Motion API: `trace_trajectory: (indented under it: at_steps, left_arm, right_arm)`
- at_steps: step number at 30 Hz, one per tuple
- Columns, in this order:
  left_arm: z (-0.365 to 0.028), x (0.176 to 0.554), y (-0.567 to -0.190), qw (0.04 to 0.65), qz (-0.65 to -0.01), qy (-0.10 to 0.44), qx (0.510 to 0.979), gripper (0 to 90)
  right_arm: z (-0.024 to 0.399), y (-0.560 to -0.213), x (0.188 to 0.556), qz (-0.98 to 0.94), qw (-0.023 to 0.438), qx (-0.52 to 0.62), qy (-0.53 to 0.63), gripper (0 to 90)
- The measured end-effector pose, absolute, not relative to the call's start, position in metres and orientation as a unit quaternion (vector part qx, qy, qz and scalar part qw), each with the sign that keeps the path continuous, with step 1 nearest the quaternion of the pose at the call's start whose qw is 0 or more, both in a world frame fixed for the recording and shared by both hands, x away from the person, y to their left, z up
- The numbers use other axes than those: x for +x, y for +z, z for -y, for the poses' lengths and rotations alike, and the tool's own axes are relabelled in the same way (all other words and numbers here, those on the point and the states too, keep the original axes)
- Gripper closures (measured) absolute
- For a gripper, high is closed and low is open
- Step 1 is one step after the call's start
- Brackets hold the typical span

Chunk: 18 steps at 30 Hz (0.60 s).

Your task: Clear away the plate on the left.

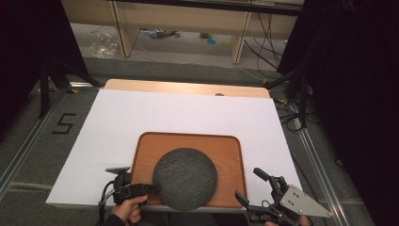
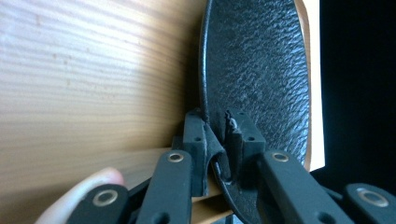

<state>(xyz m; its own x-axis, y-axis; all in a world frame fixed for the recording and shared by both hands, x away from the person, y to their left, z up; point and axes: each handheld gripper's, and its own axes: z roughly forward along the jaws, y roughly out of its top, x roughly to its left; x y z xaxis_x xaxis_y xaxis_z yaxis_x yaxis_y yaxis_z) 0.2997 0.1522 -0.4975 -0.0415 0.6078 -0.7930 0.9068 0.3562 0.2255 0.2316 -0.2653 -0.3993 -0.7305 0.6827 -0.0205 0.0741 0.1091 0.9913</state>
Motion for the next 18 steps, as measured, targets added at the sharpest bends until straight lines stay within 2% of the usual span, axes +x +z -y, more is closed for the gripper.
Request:
trace_trajectory:
  at_steps: [13, 16, 18]
  left_arm:
    - [-0.145, 0.2896, -0.4937, 0.427, -0.688, -0.146, 0.568, 74.9]
    - [-0.1436, 0.2893, -0.4902, 0.425, -0.682, -0.134, 0.581, 63.5]
    - [-0.145, 0.2886, -0.4885, 0.427, -0.68, -0.13, 0.581, 60.3]
  right_arm:
    - [0.2653, -0.3991, 0.2313, -0.702, 0.25, 0.27, 0.61, 15.8]
    - [0.2653, -0.3994, 0.2314, -0.699, 0.253, 0.27, 0.612, 15.8]
    - [0.2654, -0.3992, 0.2316, -0.701, 0.252, 0.269, 0.611, 15.8]
